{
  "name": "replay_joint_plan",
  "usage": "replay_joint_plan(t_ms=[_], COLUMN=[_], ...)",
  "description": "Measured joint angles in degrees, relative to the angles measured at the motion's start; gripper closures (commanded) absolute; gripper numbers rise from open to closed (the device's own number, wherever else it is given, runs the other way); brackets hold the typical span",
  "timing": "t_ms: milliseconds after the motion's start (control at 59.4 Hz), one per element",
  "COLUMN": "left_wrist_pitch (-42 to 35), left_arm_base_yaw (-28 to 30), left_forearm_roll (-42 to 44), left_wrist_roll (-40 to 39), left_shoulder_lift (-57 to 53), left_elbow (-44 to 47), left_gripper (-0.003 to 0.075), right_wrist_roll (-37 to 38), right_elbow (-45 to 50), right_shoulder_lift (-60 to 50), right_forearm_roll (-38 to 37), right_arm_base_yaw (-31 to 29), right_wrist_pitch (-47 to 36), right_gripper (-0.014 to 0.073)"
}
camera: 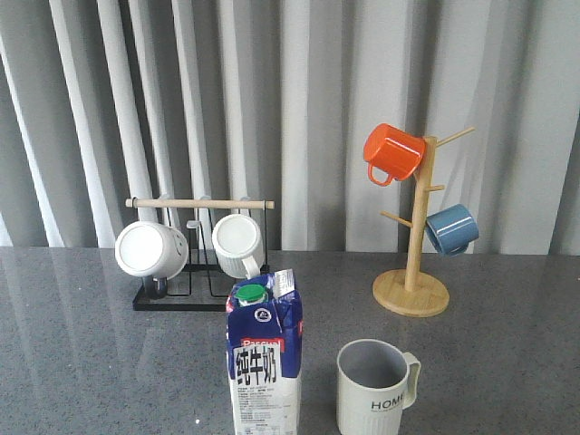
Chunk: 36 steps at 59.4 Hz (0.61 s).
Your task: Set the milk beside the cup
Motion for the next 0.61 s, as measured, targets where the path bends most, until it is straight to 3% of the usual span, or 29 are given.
replay_joint_plan(t_ms=[168, 320, 606], left_wrist_pitch=[0.00, 0.00, 0.00], left_arm_base_yaw=[0.00, 0.00, 0.00], left_forearm_roll=[0.00, 0.00, 0.00], left_wrist_roll=[0.00, 0.00, 0.00], left_shoulder_lift=[0.00, 0.00, 0.00], left_elbow=[0.00, 0.00, 0.00], left_gripper=[0.0727, 0.0727, 0.0727], right_wrist_roll=[4.96, 7.60, 7.77], right_elbow=[12.12, 19.53, 21.70], right_shoulder_lift=[-3.39, -10.17, -16.51], right_forearm_roll=[-3.15, -3.45, -1.51], right_arm_base_yaw=[-8.05, -14.02, -19.94], right_wrist_pitch=[-16.20, -24.47, -29.24], right_gripper=[0.0603, 0.0603, 0.0603])
